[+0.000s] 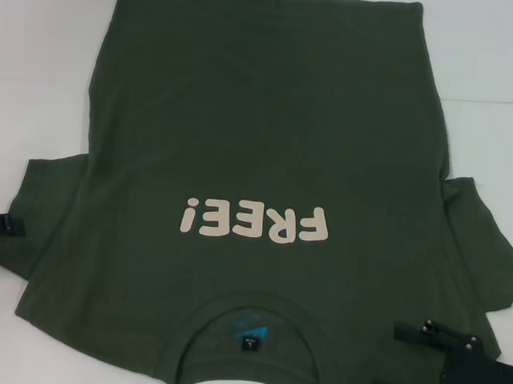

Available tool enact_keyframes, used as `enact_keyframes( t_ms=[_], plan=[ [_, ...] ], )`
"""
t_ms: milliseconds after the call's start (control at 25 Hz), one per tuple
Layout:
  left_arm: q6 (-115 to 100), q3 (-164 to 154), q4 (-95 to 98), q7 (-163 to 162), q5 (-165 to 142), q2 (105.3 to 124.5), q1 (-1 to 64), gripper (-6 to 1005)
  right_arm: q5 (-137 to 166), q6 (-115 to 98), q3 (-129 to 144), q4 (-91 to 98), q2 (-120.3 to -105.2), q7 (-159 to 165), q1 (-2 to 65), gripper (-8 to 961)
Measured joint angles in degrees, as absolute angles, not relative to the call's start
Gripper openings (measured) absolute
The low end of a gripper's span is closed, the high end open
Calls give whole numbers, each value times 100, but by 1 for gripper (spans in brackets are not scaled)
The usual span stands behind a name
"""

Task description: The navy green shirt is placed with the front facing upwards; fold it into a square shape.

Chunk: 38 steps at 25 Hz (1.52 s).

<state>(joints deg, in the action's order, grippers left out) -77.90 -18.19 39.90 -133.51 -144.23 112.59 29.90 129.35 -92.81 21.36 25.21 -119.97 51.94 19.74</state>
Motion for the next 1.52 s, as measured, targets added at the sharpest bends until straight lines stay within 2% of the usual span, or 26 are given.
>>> enact_keyframes(
  t_ms=[720,1480,1520],
  plan=[
    [-7625,-2042,3914,-13480,-14536,11274,3045,887,12937,-9281,2136,2518,-11997,5194,1975,911],
    [-7489,-2113,3752,-13609,-14570,11281,3142,828,12937,-9281,2135,2514,-11997,5194,1960,911],
    [-7458,-2153,3753,-13608,-14573,11285,3142,798,12937,-9281,2136,2514,-11997,5194,1961,911]
  ],
)
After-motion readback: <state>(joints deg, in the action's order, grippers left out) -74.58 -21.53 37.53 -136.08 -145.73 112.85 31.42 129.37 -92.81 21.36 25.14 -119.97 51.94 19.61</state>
